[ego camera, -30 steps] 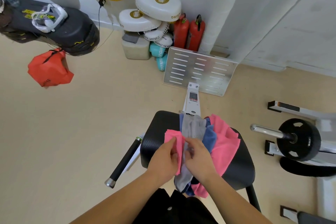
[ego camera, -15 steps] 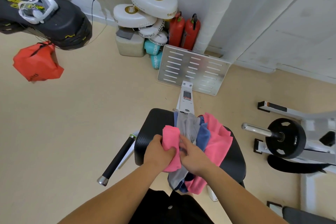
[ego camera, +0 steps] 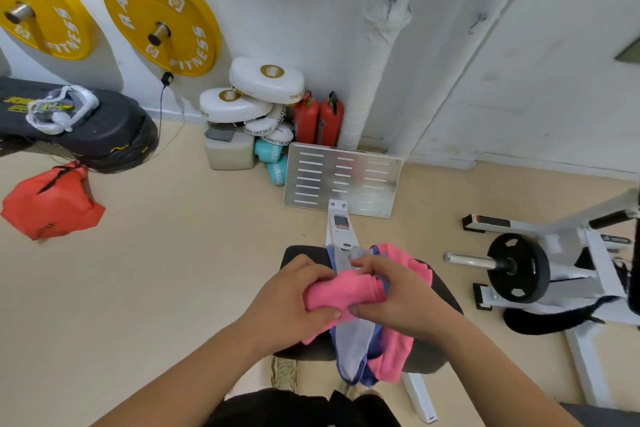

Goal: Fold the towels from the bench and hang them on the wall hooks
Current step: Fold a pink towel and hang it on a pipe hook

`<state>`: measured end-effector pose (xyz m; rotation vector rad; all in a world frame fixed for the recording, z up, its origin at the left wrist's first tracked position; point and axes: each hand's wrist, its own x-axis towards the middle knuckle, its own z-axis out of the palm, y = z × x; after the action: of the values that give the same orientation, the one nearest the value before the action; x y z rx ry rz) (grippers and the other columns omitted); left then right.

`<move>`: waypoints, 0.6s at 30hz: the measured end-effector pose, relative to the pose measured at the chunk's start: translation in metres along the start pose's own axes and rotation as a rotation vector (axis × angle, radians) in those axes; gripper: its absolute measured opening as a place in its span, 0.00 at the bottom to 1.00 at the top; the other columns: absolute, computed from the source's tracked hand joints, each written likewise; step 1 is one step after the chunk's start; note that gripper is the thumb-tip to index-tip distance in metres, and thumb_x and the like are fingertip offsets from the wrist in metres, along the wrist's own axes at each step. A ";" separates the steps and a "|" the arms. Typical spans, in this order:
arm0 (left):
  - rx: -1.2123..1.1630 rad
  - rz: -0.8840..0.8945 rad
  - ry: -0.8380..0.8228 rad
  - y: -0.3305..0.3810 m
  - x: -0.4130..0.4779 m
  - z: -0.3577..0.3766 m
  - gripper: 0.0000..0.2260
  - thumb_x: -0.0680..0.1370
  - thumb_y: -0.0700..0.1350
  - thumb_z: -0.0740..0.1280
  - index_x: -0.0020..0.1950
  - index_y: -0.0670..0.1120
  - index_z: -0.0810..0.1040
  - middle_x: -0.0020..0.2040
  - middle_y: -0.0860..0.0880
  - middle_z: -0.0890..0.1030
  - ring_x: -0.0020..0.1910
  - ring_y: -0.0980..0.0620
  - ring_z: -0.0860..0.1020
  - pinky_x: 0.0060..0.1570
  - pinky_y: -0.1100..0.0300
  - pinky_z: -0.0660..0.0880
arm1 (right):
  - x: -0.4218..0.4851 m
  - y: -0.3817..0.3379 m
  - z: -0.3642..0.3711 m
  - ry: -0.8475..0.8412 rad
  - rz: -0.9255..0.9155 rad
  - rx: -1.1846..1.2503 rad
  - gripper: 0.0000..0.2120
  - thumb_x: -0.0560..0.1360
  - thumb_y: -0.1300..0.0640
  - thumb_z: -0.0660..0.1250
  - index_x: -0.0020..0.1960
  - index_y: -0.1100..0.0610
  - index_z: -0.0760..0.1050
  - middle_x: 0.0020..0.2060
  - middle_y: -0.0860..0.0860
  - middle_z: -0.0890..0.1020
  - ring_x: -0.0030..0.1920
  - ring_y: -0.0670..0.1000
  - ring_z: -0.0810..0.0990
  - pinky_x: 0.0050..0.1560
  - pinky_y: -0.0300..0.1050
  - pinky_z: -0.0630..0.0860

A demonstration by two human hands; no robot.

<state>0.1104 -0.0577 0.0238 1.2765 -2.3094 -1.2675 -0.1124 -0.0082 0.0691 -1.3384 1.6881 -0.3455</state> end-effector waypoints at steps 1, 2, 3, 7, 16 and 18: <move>-0.023 -0.031 -0.003 0.003 -0.007 -0.005 0.21 0.68 0.60 0.76 0.59 0.59 0.79 0.51 0.60 0.76 0.50 0.61 0.77 0.49 0.61 0.77 | -0.009 -0.002 0.000 -0.006 0.019 0.067 0.24 0.66 0.51 0.79 0.60 0.45 0.77 0.63 0.35 0.77 0.61 0.37 0.77 0.61 0.37 0.77; -0.067 -0.082 -0.023 0.008 -0.016 -0.010 0.20 0.67 0.60 0.77 0.57 0.58 0.79 0.50 0.59 0.78 0.49 0.60 0.78 0.47 0.61 0.78 | -0.019 -0.004 0.001 -0.015 0.037 0.145 0.24 0.67 0.53 0.79 0.61 0.46 0.77 0.60 0.39 0.79 0.59 0.38 0.79 0.60 0.41 0.80; -0.143 -0.142 -0.051 0.014 -0.025 -0.013 0.20 0.67 0.59 0.78 0.55 0.57 0.79 0.50 0.57 0.80 0.48 0.59 0.80 0.45 0.62 0.79 | -0.027 -0.004 0.002 -0.015 0.046 0.214 0.22 0.68 0.56 0.80 0.60 0.50 0.78 0.55 0.45 0.82 0.54 0.40 0.81 0.57 0.43 0.82; -0.556 -0.303 -0.052 0.029 -0.061 -0.021 0.18 0.70 0.45 0.81 0.56 0.49 0.79 0.51 0.47 0.84 0.45 0.57 0.83 0.42 0.63 0.80 | -0.053 -0.011 0.006 0.016 0.046 0.461 0.20 0.70 0.58 0.80 0.57 0.56 0.77 0.50 0.53 0.85 0.49 0.50 0.86 0.52 0.45 0.84; -0.783 -0.328 0.142 0.045 -0.129 -0.018 0.20 0.71 0.43 0.78 0.62 0.49 0.81 0.56 0.45 0.85 0.57 0.46 0.84 0.59 0.47 0.81 | -0.088 0.002 0.039 -0.213 0.179 0.714 0.29 0.75 0.41 0.71 0.69 0.57 0.72 0.51 0.63 0.86 0.49 0.64 0.87 0.58 0.61 0.82; -0.710 -0.335 0.193 0.043 -0.141 -0.021 0.15 0.76 0.44 0.76 0.62 0.50 0.81 0.56 0.49 0.86 0.57 0.50 0.84 0.60 0.49 0.81 | -0.093 0.001 0.052 -0.245 0.218 0.762 0.30 0.74 0.35 0.70 0.67 0.54 0.73 0.45 0.63 0.86 0.47 0.65 0.86 0.62 0.67 0.78</move>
<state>0.1809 0.0497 0.0982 1.4416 -1.3381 -1.7506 -0.0739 0.0891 0.0855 -0.5995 1.2789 -0.5942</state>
